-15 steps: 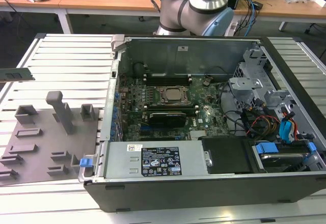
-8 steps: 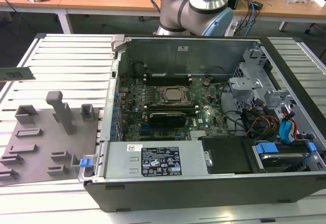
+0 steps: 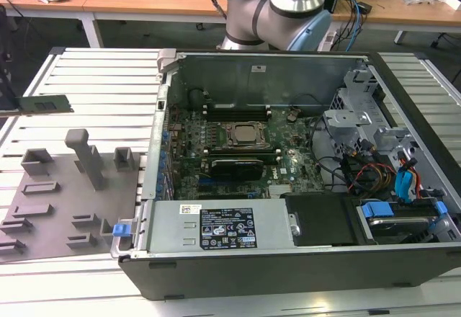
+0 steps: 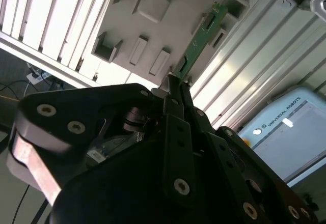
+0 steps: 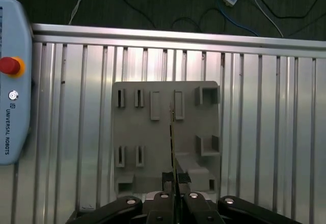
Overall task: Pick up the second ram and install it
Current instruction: 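Pick up the second ram and move it above second insertion slot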
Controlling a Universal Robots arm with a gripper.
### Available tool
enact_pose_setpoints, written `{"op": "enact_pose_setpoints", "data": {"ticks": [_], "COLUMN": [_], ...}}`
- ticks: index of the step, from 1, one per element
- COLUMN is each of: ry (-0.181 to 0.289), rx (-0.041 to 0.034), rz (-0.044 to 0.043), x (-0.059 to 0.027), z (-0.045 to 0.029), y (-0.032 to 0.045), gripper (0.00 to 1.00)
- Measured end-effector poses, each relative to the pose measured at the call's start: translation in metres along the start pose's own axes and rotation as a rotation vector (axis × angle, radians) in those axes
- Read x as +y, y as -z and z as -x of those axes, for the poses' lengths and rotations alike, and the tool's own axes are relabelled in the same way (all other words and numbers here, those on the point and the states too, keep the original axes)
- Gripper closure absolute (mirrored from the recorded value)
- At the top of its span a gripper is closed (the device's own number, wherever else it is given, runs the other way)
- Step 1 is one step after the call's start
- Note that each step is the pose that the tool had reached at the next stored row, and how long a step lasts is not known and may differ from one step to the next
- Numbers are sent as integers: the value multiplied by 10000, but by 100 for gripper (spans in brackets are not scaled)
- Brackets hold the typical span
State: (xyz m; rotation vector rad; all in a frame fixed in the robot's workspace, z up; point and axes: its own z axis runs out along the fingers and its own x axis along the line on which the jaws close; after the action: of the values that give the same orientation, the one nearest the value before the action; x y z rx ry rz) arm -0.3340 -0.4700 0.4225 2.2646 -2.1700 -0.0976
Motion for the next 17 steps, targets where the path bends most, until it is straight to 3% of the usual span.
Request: {"op": "enact_pose_setpoints", "data": {"ticks": [3,9,11,17], "ry": [0,-1,0,-1], "rx": [0,0,-1,-1], "rz": [3,6,7,10], "x": [-183,-405,-519,-711], "z": [-8,-17,-22,-29], "y": [9,19,23,31], "gripper": [87,87,87,87]}}
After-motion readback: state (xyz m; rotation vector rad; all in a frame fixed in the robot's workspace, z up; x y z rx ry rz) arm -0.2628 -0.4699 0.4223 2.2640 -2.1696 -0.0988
